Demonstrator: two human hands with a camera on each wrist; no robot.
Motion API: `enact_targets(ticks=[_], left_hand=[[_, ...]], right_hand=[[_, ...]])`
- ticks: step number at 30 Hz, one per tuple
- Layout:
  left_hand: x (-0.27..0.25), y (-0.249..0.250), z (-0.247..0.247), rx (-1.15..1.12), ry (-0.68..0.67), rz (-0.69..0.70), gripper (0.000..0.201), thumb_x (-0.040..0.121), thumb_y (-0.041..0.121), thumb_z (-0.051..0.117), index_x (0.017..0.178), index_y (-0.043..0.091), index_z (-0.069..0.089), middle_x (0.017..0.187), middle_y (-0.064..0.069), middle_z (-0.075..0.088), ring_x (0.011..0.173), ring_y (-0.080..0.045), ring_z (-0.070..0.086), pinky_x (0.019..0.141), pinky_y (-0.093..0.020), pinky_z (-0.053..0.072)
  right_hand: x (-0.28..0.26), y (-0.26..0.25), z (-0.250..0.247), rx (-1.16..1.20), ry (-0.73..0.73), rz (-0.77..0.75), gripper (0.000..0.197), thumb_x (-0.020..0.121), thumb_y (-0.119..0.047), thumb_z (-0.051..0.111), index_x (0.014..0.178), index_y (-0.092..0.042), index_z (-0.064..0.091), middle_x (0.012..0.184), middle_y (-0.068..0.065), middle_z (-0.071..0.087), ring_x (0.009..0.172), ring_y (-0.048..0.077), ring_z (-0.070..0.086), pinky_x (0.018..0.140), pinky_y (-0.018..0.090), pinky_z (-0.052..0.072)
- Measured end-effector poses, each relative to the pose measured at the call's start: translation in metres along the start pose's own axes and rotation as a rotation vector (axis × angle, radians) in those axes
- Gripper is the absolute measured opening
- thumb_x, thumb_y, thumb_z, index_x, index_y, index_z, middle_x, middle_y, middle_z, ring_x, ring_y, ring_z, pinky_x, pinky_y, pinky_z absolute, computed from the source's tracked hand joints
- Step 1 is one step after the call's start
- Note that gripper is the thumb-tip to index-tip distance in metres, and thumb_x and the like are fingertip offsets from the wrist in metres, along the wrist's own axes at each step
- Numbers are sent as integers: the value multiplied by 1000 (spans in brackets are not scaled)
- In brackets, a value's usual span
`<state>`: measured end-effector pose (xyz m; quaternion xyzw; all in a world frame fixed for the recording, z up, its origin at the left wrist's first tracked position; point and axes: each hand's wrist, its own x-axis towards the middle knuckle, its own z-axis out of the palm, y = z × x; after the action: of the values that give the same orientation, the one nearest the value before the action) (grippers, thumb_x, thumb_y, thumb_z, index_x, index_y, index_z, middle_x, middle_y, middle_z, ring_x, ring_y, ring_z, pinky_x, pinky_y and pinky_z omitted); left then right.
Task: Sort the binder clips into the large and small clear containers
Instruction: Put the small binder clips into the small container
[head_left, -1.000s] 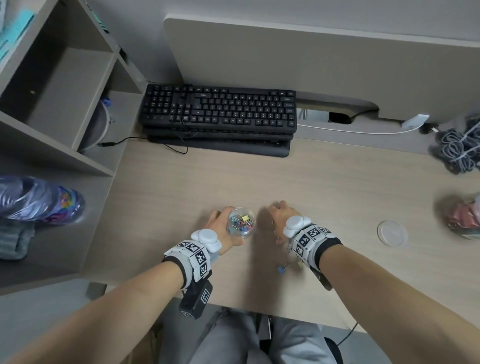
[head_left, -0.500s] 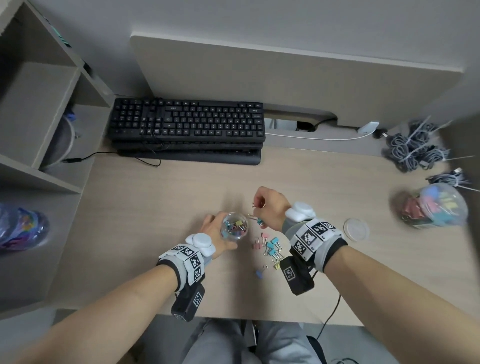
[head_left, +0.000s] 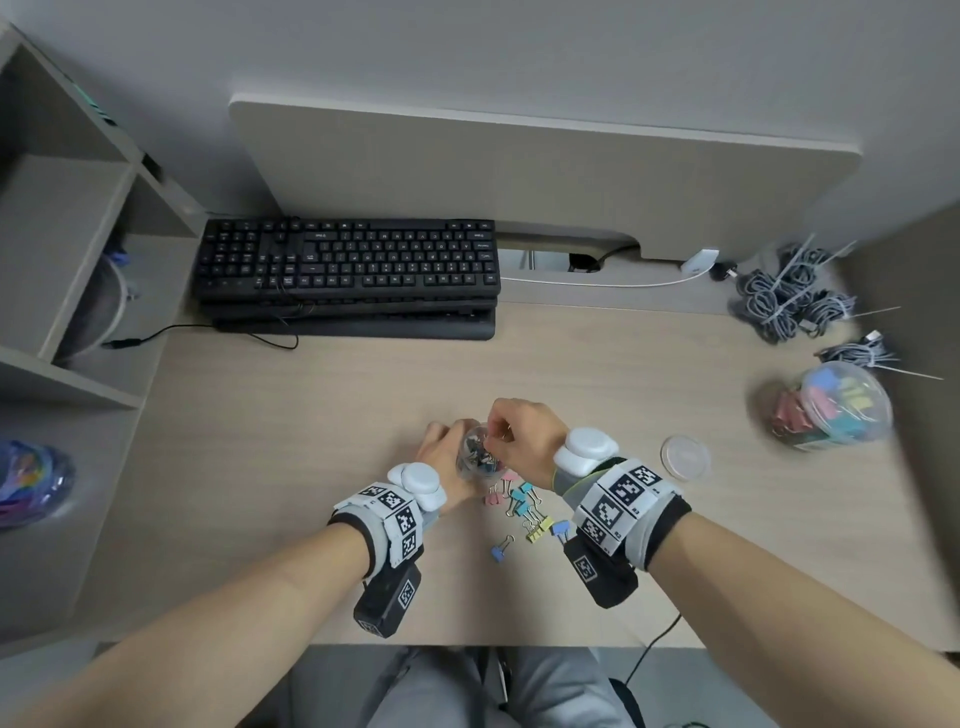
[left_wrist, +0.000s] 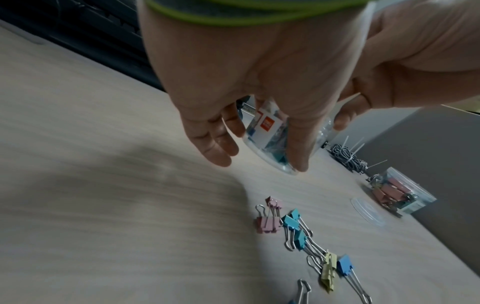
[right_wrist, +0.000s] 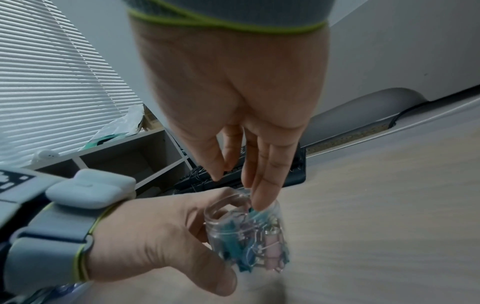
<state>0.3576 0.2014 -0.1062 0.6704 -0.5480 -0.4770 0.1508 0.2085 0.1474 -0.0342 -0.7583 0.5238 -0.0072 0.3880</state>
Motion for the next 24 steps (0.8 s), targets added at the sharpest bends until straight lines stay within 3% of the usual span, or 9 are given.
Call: enact_targets(ticks=[2,5,7,9,11,14,18,21,24], left_hand=[[0,2,2,9,-13,5,81,65,31,89,134,26,46,115,0,39,99,-16,53,88,-25,48],[2,3,7,24,-28,9,87,61,29,91,135,27,47,116,-1,40,98,-17,54,89,-25,47],[2,3,8,33,-29,1,86,60,26,92,135,29,48,117,-2,40,97,-17,53,88,-22,45],[3,0,9,73,-36,-16,87,63,21,88,138,28,45,119,-4,39,98,-18,51,96,-28,46],[1,-4,7,93,-56,-38,86,65,20,87,139,27,44,121,-5,38,101,-20,50,100,-31,46],[-2,-12,5,100,-60,-60,85,67,22,87,139,29,42,122,-5,37,103,-21,52,93,-22,41],[-7,-20,3,133,-65,-90,85,69,20,84,140,30,41,124,-5,38,102,-22,54,87,-22,41],[-13,-26,1,132,-57,-109,85,69,20,84,141,30,40,124,-4,38,98,-21,54,84,-21,40],[-20,-33,0,144,-54,-129,87,69,19,84,142,28,39,125,-5,39,98,-21,53,84,-20,39]], right_hand=[[-3,3,-3,14,19,-14,1,87,-14,58,88,-14,58,83,-1,60,75,21,55,64,27,40],[-8,15,-9,34,62,-1,5,90,-14,56,91,-11,60,82,0,62,74,21,55,64,27,39],[-11,30,-12,29,59,54,3,90,-15,56,90,-13,58,83,1,63,76,23,56,64,30,42],[-15,48,-10,-3,31,128,4,89,-18,57,90,-15,55,88,4,64,80,26,58,68,36,49],[-21,65,-3,-84,-49,206,17,89,-25,59,99,-14,53,97,8,63,83,28,58,71,38,50],[-32,83,10,-284,-254,338,46,88,-45,59,120,-15,44,112,7,55,87,27,57,71,38,47],[-42,92,32,-450,-389,419,74,77,-61,65,129,-17,35,123,6,48,103,32,61,73,40,43],[-43,86,56,-421,-374,397,82,74,-52,74,135,-18,30,133,7,40,108,32,61,74,39,45],[-35,79,75,-425,-299,372,68,83,-29,72,137,-18,31,138,8,36,105,34,64,68,37,45]])
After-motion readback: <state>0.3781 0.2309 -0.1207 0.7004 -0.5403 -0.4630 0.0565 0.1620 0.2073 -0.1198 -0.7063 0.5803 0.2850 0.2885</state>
